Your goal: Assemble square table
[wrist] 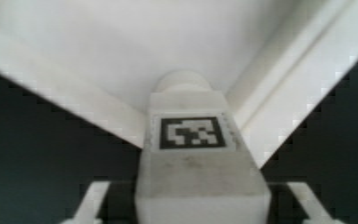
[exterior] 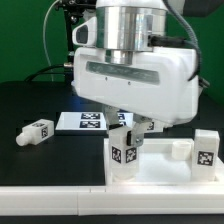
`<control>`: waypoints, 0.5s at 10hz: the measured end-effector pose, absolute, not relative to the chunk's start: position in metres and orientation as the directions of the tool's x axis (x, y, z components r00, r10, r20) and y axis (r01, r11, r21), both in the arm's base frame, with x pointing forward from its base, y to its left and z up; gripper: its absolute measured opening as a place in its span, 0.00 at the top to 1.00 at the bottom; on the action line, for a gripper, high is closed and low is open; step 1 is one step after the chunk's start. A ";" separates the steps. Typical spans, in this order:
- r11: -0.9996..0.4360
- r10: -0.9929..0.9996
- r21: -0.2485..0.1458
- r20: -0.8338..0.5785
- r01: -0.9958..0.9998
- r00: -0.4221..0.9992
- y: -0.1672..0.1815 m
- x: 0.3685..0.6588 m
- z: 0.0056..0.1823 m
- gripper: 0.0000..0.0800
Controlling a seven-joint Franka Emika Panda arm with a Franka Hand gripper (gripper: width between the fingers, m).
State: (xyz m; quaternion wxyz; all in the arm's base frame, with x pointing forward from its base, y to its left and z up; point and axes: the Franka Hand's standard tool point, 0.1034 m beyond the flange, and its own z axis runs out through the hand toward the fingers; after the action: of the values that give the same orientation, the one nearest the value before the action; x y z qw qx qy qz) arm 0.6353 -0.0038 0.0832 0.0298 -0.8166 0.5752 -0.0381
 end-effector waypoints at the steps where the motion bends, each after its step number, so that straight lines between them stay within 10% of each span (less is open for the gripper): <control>1: -0.183 -0.982 -0.112 -0.019 -0.977 0.187 -0.005 0.634 0.083 0.64; 3: -0.066 -0.996 -0.117 -0.051 -0.991 0.072 -0.005 0.633 0.083 0.64; 5: -0.104 -0.993 -0.118 -0.046 -0.988 0.110 -0.005 0.633 0.082 0.38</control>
Offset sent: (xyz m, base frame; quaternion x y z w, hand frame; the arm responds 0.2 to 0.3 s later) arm 0.0000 0.0000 0.0000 0.0000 0.0000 0.0650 0.9979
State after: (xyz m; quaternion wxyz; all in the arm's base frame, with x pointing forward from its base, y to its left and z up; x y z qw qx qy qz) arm 0.6328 -0.0048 0.0817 0.0593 -0.7428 0.6666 -0.0222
